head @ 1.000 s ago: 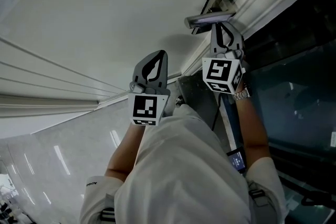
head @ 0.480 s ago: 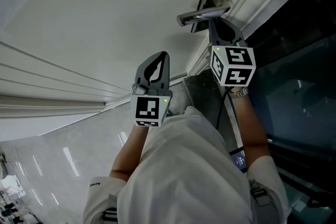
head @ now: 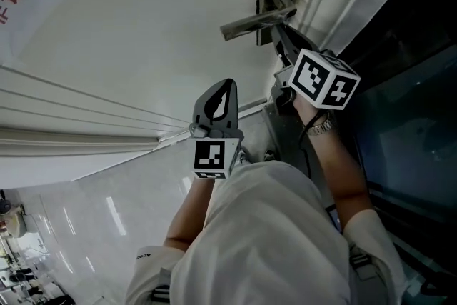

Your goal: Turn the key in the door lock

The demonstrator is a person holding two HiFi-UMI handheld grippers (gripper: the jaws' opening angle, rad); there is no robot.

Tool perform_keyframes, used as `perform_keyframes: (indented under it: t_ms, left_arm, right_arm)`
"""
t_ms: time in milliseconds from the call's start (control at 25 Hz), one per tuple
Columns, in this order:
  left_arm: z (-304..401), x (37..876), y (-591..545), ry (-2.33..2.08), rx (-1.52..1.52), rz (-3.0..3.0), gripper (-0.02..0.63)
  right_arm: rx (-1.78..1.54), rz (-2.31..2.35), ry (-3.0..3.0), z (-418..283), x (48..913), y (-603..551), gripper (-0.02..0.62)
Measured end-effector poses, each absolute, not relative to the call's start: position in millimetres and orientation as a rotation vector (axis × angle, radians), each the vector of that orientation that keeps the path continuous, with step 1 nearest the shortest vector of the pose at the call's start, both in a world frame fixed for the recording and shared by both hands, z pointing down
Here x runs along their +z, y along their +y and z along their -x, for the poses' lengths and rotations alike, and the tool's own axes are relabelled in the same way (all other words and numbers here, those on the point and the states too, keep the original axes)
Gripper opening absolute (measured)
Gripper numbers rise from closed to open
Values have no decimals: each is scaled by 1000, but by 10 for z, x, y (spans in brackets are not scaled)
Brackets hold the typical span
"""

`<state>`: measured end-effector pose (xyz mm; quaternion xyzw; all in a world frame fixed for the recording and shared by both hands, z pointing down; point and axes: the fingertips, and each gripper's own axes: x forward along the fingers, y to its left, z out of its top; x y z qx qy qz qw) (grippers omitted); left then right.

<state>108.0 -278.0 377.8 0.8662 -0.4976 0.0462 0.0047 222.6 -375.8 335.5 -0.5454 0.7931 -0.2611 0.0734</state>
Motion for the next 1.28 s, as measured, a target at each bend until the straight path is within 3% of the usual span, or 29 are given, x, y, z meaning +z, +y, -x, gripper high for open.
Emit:
perform_keyframes:
  t_ms: [760, 1280]
  left_arm:
    - [-1113, 3812, -2573, -1693, 278, -2628, 8]
    - [-1159, 3879, -2546, -1686, 299, -2623, 8]
  right_arm:
    - [-1307, 1134, 1885, -2259, 3365, -3749, 17]
    - [-1063, 1245, 2184, -2256, 3325, -3687, 32]
